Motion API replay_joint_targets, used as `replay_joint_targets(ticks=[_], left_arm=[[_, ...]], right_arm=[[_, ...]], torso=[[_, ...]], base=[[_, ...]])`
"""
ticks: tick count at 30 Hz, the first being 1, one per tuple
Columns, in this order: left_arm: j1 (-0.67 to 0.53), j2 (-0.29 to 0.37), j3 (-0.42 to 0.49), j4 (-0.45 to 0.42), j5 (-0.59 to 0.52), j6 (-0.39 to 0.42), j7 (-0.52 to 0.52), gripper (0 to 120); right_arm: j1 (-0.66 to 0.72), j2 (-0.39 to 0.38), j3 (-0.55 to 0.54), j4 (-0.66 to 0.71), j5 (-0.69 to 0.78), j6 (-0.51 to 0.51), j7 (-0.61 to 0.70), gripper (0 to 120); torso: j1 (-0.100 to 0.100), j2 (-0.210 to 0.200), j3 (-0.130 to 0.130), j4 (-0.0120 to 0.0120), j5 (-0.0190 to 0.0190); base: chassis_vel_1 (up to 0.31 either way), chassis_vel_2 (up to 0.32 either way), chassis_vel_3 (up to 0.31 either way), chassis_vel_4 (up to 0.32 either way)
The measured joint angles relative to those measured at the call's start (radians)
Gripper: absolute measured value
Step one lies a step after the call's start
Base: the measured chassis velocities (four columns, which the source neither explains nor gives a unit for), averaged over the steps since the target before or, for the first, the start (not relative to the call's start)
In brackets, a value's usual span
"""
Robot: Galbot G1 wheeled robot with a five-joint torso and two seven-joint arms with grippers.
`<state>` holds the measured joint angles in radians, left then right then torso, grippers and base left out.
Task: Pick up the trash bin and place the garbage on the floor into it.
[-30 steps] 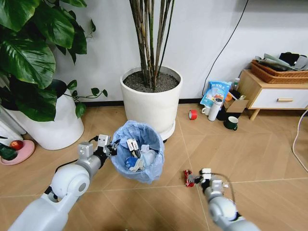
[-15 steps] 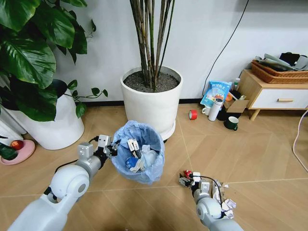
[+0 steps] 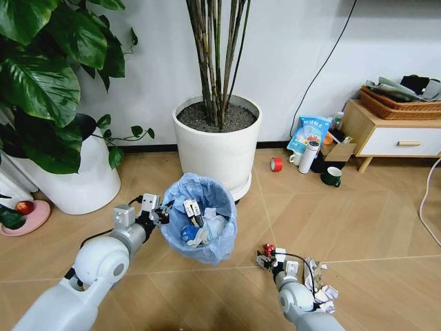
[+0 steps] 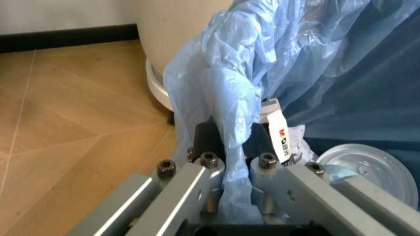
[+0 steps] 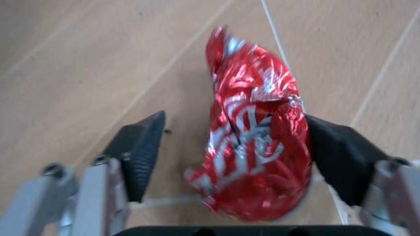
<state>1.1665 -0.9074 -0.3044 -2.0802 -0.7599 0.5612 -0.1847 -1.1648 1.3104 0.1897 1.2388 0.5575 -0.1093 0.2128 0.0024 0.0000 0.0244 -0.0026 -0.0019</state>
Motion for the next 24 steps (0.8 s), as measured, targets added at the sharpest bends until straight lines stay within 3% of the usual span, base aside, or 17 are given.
replay_joint_targets(ticks=[9, 14, 24], left_arm=[[0.000, 0.005, 0.001, -0.005, 0.000, -0.003, 0.016, 0], [0.001, 0.007, 0.000, -0.007, 0.001, -0.005, 0.016, 0], [0.009, 0.009, -0.002, -0.017, 0.001, -0.005, 0.015, 0]], right_arm=[[0.000, 0.002, 0.014, -0.015, 0.005, 0.013, -0.014, 40], [-0.008, 0.002, 0.020, -0.014, 0.003, 0.022, -0.015, 30], [-0.016, 0.004, 0.031, 0.009, -0.013, 0.030, -0.014, 29]], torso=[[0.000, 0.000, 0.000, 0.0000, -0.0002], [0.000, 0.000, 0.000, 0.0000, -0.0001], [0.000, 0.000, 0.000, 0.0000, 0.0003]], base=[[0.000, 0.000, 0.000, 0.000], [0.000, 0.000, 0.000, 0.000], [0.000, 0.000, 0.000, 0.000]])
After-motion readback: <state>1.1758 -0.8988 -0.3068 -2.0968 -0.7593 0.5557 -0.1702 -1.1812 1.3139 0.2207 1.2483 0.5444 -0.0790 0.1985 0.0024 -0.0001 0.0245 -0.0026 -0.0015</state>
